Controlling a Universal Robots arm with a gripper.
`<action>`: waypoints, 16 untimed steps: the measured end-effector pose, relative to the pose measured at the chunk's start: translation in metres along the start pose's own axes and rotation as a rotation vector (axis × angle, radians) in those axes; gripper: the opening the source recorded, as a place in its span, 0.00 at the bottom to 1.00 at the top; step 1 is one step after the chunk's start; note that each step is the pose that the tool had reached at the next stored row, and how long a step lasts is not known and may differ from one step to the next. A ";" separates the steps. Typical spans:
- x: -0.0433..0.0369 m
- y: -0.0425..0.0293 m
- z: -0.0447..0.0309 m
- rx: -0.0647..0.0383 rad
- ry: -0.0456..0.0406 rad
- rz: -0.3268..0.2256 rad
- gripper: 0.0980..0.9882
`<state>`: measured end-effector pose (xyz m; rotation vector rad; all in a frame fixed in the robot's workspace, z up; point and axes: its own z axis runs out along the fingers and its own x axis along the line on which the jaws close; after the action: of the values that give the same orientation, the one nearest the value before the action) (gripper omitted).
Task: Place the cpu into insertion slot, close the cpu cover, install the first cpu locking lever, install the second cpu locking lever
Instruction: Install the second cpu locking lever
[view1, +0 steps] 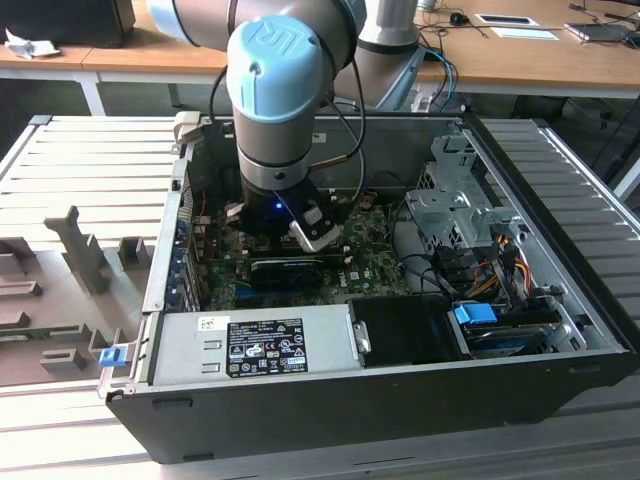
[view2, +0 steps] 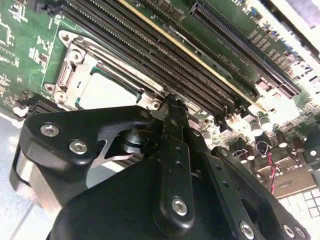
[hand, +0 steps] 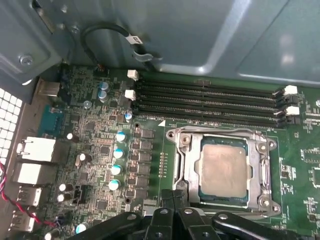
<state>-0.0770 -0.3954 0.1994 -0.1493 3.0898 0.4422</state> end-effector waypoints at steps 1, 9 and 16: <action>0.0000 -0.0002 0.0007 -0.007 -0.0005 -0.001 0.01; 0.0019 -0.0003 0.0003 -0.015 -0.0007 -0.003 0.01; 0.0014 0.0048 -0.0165 -0.012 -0.0004 -0.003 0.01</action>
<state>-0.0789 -0.3955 0.2166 -0.1542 3.0865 0.4610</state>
